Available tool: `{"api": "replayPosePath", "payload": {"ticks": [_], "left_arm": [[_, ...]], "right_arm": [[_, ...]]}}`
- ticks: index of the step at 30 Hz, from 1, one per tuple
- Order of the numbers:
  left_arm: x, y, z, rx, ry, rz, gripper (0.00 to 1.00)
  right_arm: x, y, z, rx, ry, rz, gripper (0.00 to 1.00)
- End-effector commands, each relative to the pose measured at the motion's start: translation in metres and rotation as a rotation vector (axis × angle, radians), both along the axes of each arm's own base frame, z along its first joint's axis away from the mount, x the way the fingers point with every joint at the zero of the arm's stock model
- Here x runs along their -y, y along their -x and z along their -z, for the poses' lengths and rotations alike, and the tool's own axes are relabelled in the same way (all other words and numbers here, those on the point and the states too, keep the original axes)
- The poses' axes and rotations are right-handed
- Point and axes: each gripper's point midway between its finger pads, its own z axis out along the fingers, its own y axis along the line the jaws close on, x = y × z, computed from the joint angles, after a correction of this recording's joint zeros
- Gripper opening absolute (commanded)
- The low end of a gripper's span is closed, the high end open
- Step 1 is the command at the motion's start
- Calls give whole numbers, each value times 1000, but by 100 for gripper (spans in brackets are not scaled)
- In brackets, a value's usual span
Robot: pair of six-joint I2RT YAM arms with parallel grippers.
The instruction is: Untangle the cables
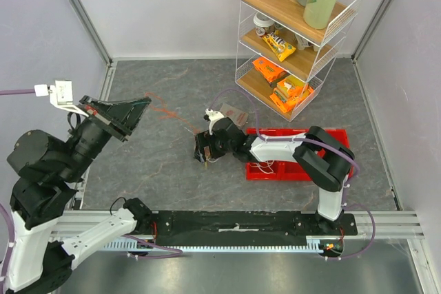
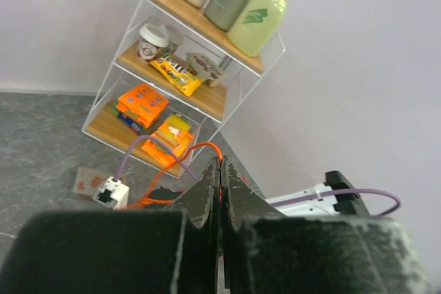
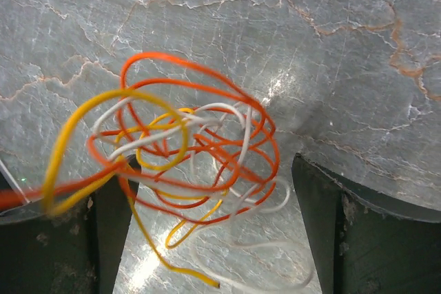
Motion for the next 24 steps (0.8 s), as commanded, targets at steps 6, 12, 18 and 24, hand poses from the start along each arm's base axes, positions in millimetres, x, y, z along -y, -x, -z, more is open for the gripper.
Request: {"api": "replayPosePath", "payload": {"ticks": [6, 12, 18, 24], "left_arm": [[-9, -18, -4, 21, -35, -101, 2], [-31, 5, -69, 140, 35, -116, 2], [-30, 24, -116, 237, 85, -52, 2], [-23, 19, -135, 272, 82, -47, 2]], "right_arm": [[16, -32, -51, 165, 60, 63, 98], [13, -37, -28, 144, 64, 76, 86], [5, -43, -18, 134, 44, 97, 69], [18, -41, -37, 164, 70, 118, 73]]}}
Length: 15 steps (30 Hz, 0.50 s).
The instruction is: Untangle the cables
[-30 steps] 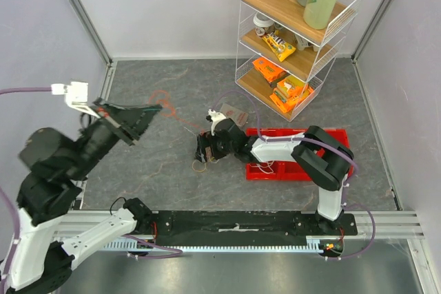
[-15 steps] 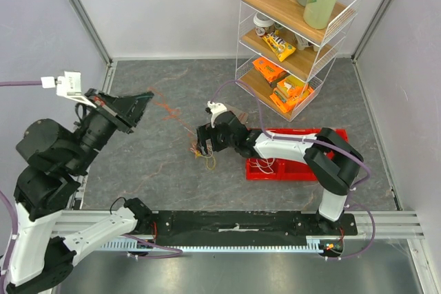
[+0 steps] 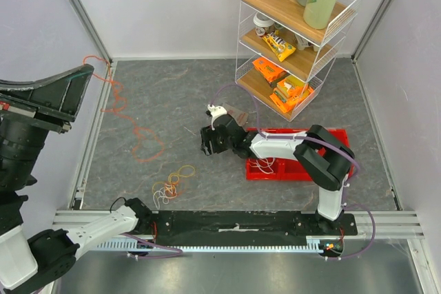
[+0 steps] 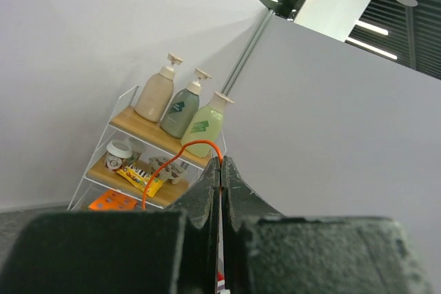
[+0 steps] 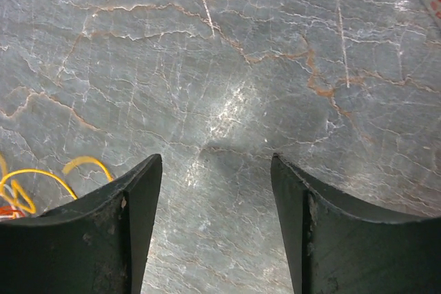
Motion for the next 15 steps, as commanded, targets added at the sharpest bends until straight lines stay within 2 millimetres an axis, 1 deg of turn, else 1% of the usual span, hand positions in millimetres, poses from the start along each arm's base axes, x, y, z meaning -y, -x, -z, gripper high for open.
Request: {"api": "replayPosePath", "payload": {"ticks": [1, 3, 4, 5, 6, 8, 9, 10, 11, 12, 13, 15], "left_arm": [[24, -24, 1, 6, -78, -2, 2], [29, -31, 5, -9, -88, -4, 2], [31, -33, 9, -15, -95, -4, 2], [34, -36, 14, -27, -102, 1, 2], [38, -41, 20, -41, -113, 4, 2], [46, -46, 35, -71, -132, 18, 2], [50, -50, 45, -91, -145, 27, 2], [53, -51, 53, -106, -155, 35, 2], [57, -53, 63, -122, -166, 44, 2], [62, -55, 74, -140, -183, 63, 2], [67, -54, 82, -147, -196, 85, 2], [83, -49, 101, -152, -240, 168, 2]], "right_arm": [[0, -9, -47, 86, -45, 18, 74], [-1, -3, -67, 112, -70, -20, 78], [-4, 5, -77, 121, -87, -49, 80], [-5, 11, -85, 132, -98, -73, 81], [-6, 17, -100, 152, -117, -95, 83], [-4, 30, -123, 178, -154, -125, 86], [1, 36, -139, 194, -184, -135, 87], [7, 41, -148, 206, -199, -134, 88], [15, 46, -161, 224, -216, -135, 89], [25, 52, -165, 230, -213, -137, 91], [35, 57, -172, 243, -218, -139, 93], [53, 68, -176, 249, -189, -151, 93]]}}
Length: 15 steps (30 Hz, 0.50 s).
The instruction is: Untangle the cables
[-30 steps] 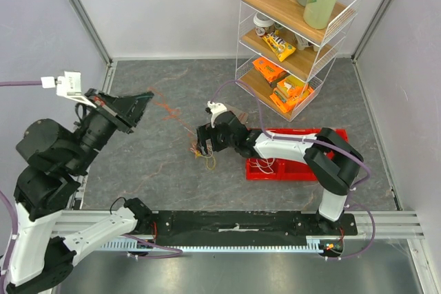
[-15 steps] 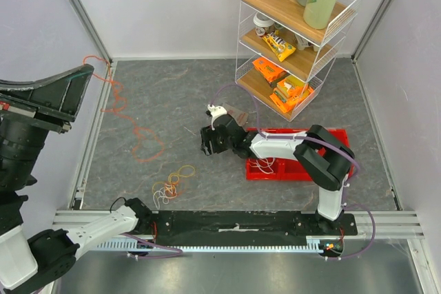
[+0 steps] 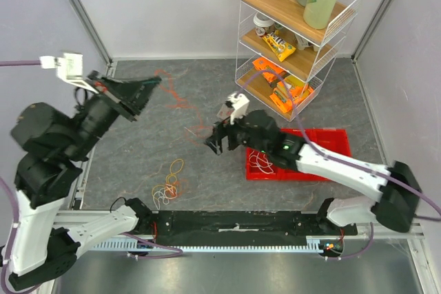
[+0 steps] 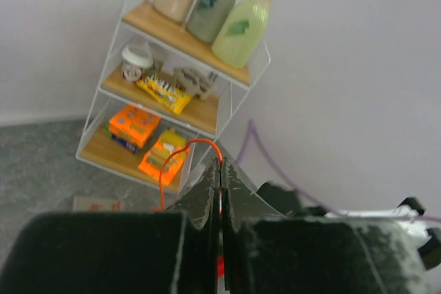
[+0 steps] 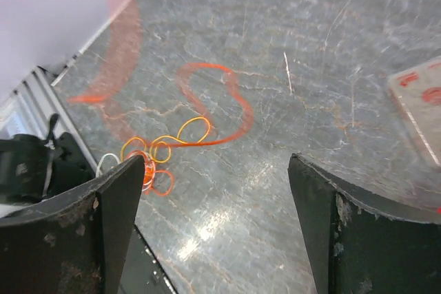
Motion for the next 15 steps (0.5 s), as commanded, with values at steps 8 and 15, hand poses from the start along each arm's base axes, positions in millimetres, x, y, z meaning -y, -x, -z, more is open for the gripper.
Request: {"api": "replayPosePath", "payload": {"ticks": [8, 15], "left_arm": [[53, 19, 96, -110, -122, 303, 2], [72, 32, 131, -186, -117, 436, 2]], "right_arm": [[63, 64, -76, 148, -137, -137, 90], [38, 99, -111, 175, -335, -360, 85]]}}
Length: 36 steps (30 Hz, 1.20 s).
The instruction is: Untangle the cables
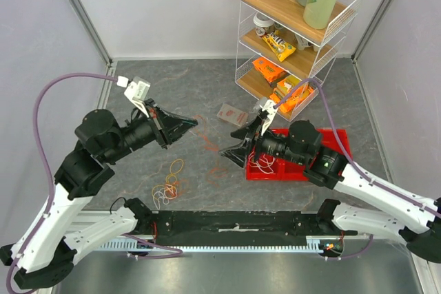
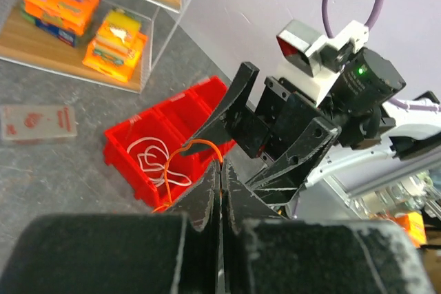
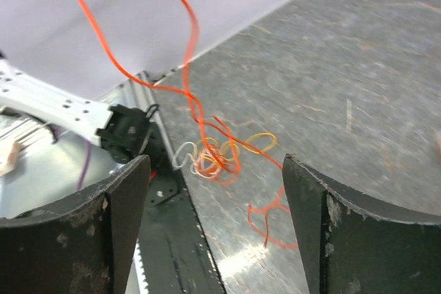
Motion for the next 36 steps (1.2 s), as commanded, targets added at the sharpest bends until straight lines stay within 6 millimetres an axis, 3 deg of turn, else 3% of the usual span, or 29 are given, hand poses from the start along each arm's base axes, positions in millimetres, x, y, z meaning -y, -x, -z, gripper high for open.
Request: {"api": "replayPosePath", "payload": {"ticks": [1, 6, 12, 14, 16, 17, 20, 21, 24, 27, 29, 36], "left_arm": [[12, 17, -3, -15, 72, 107, 2], [17, 14, 10, -57, 73, 116, 2], [26, 18, 12, -79, 93, 173, 2], [26, 19, 14, -82, 90, 176, 2], [25, 18, 17, -82, 78, 165, 2], [22, 15, 22, -93, 63, 142, 2], [8, 1, 38, -118, 20, 21, 2], [4, -2, 42, -122, 11, -12, 11], [-3, -7, 63, -145, -9, -64, 56], [-2, -7, 79, -167, -31, -62, 77], [-4, -7, 88, -179, -56, -68, 84], [-21, -10, 112, -190, -110, -146, 85]], "right_arm": [[-20, 24, -20, 40, -123, -178, 87], [-34, 18, -20, 40, -140, -183, 86], [-57, 12, -12, 21, -130, -159, 70], [-54, 5, -11, 19, -121, -118, 51], [-47, 2, -12, 13, -114, -81, 15], [-42, -1, -14, 13, -113, -50, 1], [-24, -3, -18, 9, -118, 19, 0], [-17, -6, -19, 6, -118, 55, 0], [9, -9, -35, 20, -109, 146, 0], [43, -20, -58, 53, -67, 290, 0], [75, -29, -83, 90, -40, 422, 0], [166, -44, -114, 155, 94, 775, 0]]}}
